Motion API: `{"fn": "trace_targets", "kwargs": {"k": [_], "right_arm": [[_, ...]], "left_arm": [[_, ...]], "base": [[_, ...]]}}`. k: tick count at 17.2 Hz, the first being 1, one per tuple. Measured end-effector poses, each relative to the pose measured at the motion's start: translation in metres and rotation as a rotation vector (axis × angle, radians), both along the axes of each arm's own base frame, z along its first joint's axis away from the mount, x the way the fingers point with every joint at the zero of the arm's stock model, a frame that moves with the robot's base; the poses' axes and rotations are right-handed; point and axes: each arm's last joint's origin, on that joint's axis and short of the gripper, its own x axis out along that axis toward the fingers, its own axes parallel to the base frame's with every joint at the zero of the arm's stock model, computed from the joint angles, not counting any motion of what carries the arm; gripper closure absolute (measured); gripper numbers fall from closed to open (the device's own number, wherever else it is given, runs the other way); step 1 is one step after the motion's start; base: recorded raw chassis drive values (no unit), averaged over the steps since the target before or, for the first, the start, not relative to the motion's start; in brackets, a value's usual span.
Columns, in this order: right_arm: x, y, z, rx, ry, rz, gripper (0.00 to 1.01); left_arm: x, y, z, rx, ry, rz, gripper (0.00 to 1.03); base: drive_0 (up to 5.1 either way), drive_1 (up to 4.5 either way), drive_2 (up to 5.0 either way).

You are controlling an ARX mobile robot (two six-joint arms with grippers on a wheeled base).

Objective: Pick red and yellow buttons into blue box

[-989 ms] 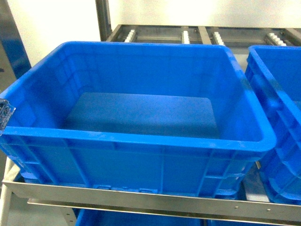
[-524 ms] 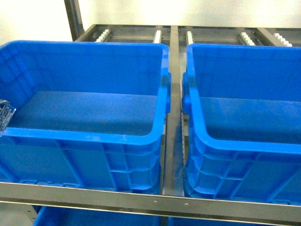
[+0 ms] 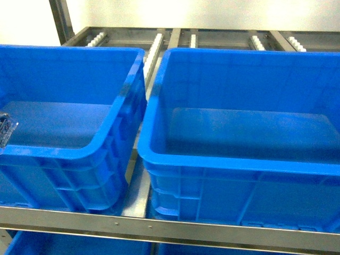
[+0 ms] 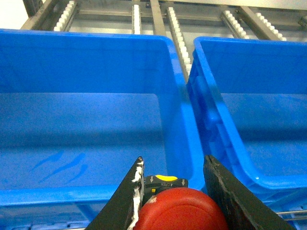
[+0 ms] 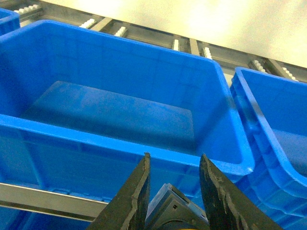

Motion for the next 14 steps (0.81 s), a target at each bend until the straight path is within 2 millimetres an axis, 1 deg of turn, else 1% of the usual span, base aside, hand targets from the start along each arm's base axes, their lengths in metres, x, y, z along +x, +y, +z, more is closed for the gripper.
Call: {"fn": "trace_targets", "kwargs": {"k": [3,8,12,14], "right_arm": [[0.0,0.0,0.0,0.0,0.0,0.0,0.73],[0.0,-0.0001,0.0,0.0,0.0,-0.004,0.73],[0.0,0.0,0.0,0.0,0.0,-0.001,0.73],[0.0,-0.0001,0.0,0.0,0.0,-0.002,0.73]], "left_arm": [[0.0,0.0,0.0,0.0,0.0,0.0,0.72],[0.0003,0.0004,-0.0003,0.001,0.002,0.004,0.72],[0.0003,0.0005,0.0002,0.0,-0.002,0.004,0.72],[0.0002,-0.0006,-0.0002,-0.001,0.001,-0.008,0.72]], "base": [[5.1,-2.33,-2.3],[0.0,0.0,0.0],[3.8,-0.31,-3.7],[0.0,0.0,0.0]]}}
